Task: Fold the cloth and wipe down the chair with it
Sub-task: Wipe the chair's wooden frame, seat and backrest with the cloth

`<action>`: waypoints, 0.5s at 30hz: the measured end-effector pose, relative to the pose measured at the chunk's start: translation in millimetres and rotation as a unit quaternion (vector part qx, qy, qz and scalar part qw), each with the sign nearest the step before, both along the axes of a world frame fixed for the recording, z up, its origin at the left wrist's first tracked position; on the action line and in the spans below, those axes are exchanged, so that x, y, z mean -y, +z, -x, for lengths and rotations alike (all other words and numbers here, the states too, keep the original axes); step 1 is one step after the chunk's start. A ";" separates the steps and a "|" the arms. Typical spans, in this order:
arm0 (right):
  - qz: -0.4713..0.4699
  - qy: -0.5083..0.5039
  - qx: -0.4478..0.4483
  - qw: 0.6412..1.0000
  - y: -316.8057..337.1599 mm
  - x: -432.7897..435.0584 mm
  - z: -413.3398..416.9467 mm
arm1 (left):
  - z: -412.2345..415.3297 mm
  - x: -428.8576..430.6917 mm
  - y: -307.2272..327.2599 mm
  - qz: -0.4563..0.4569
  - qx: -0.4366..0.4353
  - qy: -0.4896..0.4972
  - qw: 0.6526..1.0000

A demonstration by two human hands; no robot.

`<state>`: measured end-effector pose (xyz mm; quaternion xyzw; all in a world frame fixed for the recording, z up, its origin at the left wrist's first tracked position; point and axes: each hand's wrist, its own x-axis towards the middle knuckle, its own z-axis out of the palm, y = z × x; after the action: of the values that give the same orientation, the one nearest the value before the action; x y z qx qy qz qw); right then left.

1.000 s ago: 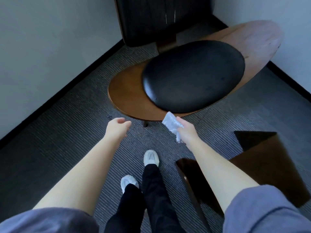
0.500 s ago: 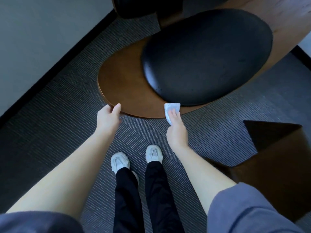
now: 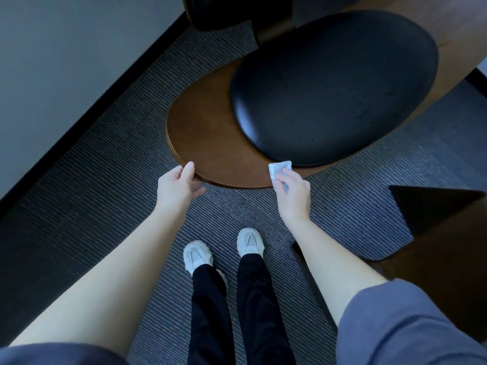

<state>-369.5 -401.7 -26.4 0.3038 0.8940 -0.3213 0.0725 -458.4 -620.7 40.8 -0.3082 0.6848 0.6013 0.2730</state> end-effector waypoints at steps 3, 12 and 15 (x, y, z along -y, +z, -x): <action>-0.020 -0.016 0.021 0.999 0.6 -1.0 2.9 | 0.3 2.7 1.2 0.008 -0.012 -0.028 1.000; 0.005 -0.130 0.013 0.991 -15.1 -9.7 6.8 | 1.6 9.5 -0.8 0.015 -0.032 -0.078 0.996; -0.011 -0.118 -0.004 0.993 -17.1 -17.9 5.1 | 2.4 11.3 -0.7 0.010 -0.035 -0.087 0.996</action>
<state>-374.6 -383.8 -43.5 0.4070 0.8557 -0.3184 0.0274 -460.8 -632.1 40.1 -0.2289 0.7240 0.5790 0.2969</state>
